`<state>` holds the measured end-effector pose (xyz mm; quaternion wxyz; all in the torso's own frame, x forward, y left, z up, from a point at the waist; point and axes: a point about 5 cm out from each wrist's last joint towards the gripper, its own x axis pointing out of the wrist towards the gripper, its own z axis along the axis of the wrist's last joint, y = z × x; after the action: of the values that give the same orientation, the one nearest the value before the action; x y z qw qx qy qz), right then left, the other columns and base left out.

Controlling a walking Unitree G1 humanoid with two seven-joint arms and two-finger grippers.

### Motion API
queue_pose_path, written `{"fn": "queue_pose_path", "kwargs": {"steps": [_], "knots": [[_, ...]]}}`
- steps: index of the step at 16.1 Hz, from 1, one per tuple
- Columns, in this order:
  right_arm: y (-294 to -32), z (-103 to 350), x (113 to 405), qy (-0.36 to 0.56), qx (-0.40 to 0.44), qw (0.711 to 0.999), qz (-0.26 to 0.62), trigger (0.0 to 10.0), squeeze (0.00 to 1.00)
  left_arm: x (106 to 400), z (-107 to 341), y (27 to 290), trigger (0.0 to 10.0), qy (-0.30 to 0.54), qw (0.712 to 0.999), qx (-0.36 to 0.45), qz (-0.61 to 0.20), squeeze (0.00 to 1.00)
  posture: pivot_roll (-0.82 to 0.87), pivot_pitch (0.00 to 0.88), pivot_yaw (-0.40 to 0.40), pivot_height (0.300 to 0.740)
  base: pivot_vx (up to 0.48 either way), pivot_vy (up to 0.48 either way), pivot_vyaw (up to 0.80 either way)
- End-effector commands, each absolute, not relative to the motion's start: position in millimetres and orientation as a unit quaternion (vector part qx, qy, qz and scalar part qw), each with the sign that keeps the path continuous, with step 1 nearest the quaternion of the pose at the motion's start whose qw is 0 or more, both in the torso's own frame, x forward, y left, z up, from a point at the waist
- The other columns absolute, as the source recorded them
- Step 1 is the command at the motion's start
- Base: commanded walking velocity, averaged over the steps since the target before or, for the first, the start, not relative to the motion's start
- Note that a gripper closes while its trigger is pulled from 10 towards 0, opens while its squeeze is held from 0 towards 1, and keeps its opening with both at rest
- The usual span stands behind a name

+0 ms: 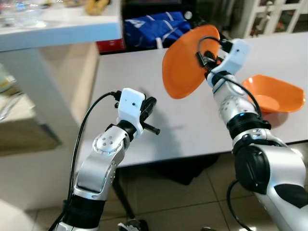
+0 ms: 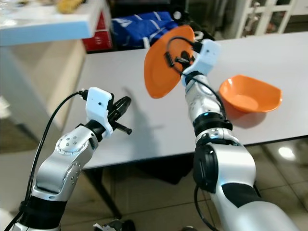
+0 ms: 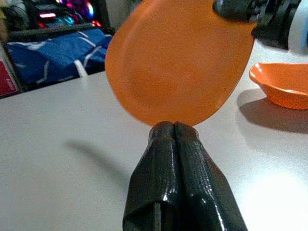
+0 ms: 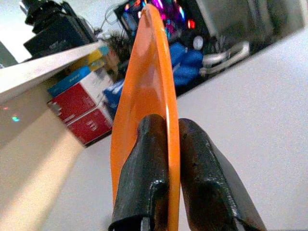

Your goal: Setting the table

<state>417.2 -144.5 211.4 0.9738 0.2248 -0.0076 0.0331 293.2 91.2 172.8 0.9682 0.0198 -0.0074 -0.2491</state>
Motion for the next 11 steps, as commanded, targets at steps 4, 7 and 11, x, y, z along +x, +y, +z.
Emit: {"fn": "queue_pose_path", "kwargs": {"steps": [4,7,11], "knots": [[-136,209,418,0.015,0.265,0.963,0.038,10.0,0.0,291,174,93,10.0,-0.002,0.967,0.021,-0.253,0.0,-0.08,0.0,0.096,0.74,0.0,0.0,0.0],[-143,194,415,0.042,0.25,0.967,0.008,10.0,0.0,291,174,96,10.0,0.003,0.969,0.024,-0.246,0.0,-0.08,0.0,0.102,0.74,0.0,0.0,0.0],[-144,209,416,-0.014,0.13,0.991,0.012,10.0,0.0,294,173,98,10.0,0.006,0.974,0.008,-0.228,0.0,-0.08,0.0,0.102,0.74,0.0,0.0,0.0]]}}
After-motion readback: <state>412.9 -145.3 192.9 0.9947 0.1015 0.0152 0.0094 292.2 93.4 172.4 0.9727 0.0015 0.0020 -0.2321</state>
